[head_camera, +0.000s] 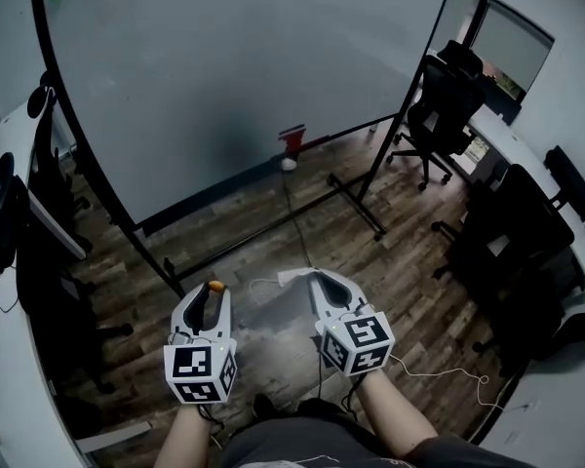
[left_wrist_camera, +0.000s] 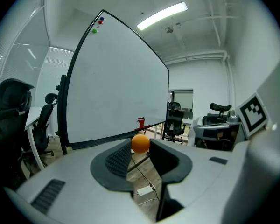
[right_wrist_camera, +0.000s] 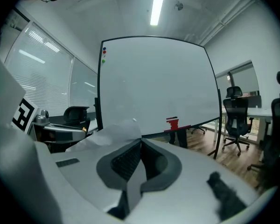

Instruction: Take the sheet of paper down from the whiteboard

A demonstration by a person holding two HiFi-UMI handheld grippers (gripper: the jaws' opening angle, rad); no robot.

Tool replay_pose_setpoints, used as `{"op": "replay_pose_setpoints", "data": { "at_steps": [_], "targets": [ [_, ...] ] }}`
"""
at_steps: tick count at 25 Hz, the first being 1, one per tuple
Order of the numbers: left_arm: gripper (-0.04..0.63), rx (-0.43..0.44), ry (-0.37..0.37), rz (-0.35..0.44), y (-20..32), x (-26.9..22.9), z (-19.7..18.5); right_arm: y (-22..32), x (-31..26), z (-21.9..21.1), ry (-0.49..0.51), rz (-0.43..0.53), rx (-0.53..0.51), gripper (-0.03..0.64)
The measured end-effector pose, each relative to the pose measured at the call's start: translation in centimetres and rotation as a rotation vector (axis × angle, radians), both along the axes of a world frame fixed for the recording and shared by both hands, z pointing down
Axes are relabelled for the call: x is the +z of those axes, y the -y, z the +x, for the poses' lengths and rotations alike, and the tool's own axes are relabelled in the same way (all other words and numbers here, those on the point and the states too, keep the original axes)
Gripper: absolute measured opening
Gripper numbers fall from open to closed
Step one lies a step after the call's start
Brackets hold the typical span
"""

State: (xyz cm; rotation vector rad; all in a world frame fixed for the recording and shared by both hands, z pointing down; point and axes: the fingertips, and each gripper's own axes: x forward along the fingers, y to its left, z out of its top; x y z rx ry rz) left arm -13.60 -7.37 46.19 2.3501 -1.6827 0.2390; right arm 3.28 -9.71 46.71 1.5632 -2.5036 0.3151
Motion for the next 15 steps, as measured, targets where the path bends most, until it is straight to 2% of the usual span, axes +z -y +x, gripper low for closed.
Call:
{"op": "replay_pose_setpoints", "data": {
  "at_steps": [15],
  "targets": [
    [0.126, -0.031, 0.037, -0.011, -7.9, -0.2, 6.8, -8.3, 1.3, 5.0, 0.021, -0.043, -0.098, 0.021]
  ]
}}
